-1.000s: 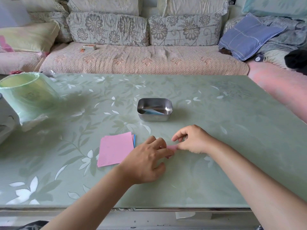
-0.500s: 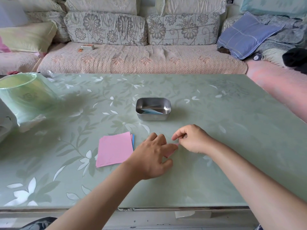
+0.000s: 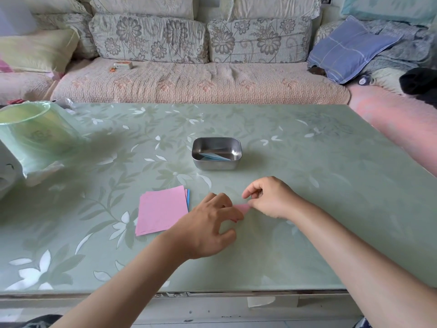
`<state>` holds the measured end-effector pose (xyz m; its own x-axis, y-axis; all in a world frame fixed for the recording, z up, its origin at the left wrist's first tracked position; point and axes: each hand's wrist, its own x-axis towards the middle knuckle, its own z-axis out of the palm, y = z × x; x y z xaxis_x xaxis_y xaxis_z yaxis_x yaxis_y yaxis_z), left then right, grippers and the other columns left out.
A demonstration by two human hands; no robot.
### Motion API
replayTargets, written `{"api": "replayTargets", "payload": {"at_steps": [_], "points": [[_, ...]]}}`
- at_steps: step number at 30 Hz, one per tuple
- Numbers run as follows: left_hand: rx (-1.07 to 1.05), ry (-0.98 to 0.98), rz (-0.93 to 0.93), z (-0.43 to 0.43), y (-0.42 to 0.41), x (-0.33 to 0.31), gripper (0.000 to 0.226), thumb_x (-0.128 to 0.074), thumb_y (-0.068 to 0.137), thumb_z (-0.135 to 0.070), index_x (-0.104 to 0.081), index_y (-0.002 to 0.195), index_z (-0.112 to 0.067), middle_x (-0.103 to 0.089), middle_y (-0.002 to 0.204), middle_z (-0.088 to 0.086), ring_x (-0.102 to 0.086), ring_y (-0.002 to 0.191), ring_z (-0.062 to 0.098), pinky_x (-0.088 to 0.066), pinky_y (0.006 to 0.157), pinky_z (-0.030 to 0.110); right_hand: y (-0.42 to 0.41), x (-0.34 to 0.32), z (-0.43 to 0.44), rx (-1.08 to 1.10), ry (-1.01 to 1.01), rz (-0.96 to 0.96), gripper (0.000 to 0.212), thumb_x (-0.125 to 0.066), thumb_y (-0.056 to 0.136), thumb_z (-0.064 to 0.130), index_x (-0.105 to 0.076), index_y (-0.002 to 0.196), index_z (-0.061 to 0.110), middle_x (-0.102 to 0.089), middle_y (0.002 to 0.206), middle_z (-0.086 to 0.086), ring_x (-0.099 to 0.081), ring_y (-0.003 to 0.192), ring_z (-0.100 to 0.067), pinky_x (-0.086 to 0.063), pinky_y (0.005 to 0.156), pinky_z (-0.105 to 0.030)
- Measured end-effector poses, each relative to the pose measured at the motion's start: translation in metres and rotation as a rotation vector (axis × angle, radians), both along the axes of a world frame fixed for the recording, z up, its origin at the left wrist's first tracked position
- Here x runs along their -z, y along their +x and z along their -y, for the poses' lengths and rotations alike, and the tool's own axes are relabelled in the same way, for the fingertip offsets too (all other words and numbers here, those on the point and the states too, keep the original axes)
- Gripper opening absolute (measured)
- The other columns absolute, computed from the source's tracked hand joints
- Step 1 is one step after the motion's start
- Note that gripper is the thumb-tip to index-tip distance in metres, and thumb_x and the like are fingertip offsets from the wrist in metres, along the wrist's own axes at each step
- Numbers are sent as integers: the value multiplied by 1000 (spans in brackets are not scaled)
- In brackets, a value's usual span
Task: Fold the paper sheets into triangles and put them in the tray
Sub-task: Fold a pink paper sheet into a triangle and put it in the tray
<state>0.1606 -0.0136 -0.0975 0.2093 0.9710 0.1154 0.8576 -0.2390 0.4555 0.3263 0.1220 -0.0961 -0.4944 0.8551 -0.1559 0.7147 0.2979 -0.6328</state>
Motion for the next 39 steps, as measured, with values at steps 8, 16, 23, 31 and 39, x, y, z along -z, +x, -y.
{"api": "replayTargets", "payload": {"at_steps": [8, 16, 23, 31, 39], "points": [[1, 16, 6, 5, 0, 0, 30, -59, 89, -29, -65, 118, -29, -48, 117, -8, -41, 110, 11, -34, 96, 20, 1, 1, 1, -7, -3, -13, 20, -72, 84, 17, -69, 81, 36, -61, 79, 12, -56, 62, -6, -42, 52, -15], [-37, 112, 55, -7, -4, 3, 15, -63, 92, -25, -73, 103, -30, -62, 101, -12, -53, 95, 13, -44, 87, 25, 2, 4, 6, -77, 37, 11, 17, -76, 78, 34, -66, 90, 40, -53, 93, 12, -52, 66, -2, -35, 45, -7], [162, 393, -214, -14, -8, 3, 16, -62, 95, -19, -76, 89, -15, -67, 81, 2, -57, 64, 24, -49, 54, 35, 5, 8, 7, -129, 139, 20, 18, -80, 78, 40, -66, 89, 40, -51, 93, 14, -49, 70, 9, -36, 63, -3], [218, 431, -266, -14, -17, 12, 13, -70, 91, -12, -74, 102, -15, -68, 84, 3, -57, 66, 24, -49, 49, 35, 10, 7, 11, -251, 219, 5, 9, -74, 86, 37, -68, 92, 35, -51, 101, 12, -44, 78, 22, -31, 69, -7], [193, 494, -349, -14, -12, 19, 6, -67, 91, -10, -71, 94, -12, -58, 71, 3, -50, 59, 24, -46, 41, 36, 11, 7, 13, -246, 203, -6, 9, -74, 85, 43, -68, 86, 36, -51, 99, 14, -46, 76, 11, -32, 69, -11]]}}
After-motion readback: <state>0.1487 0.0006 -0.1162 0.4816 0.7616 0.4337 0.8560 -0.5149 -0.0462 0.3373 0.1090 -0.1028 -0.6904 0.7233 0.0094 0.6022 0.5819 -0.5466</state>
